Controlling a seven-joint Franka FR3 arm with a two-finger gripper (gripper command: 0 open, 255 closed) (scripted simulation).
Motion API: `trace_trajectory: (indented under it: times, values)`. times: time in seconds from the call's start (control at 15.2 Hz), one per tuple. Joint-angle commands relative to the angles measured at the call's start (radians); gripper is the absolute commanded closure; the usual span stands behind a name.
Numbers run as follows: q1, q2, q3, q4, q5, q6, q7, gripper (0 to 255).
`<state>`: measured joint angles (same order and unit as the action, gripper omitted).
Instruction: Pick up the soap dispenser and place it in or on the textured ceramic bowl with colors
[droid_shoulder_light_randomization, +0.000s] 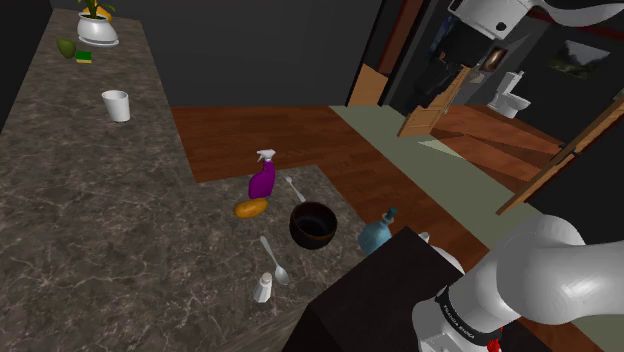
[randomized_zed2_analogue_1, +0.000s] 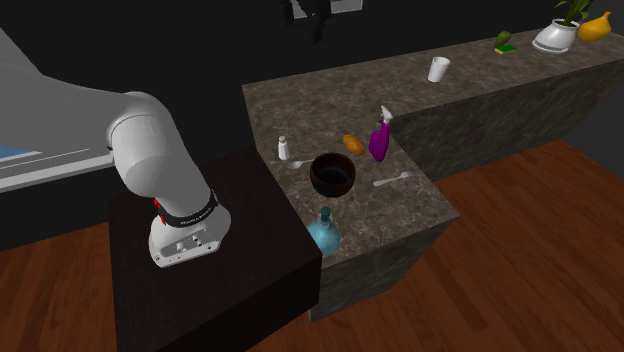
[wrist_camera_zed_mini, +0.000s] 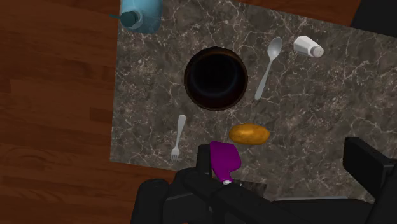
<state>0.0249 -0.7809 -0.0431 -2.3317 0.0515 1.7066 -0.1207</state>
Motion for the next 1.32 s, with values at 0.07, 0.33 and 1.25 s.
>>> trace_trajectory:
  times: [0.07,0.33,1.25]
  values:
    - [-0.004,-0.004,-0.009,-0.031,-0.006,0.021,-0.011,0]
    - [-0.025,-0.007,-0.049,-0.145,-0.033,0.108,-0.054,0]
    - [-0.119,0.150,-0.217,-0.434,-0.149,0.479,-0.216,0]
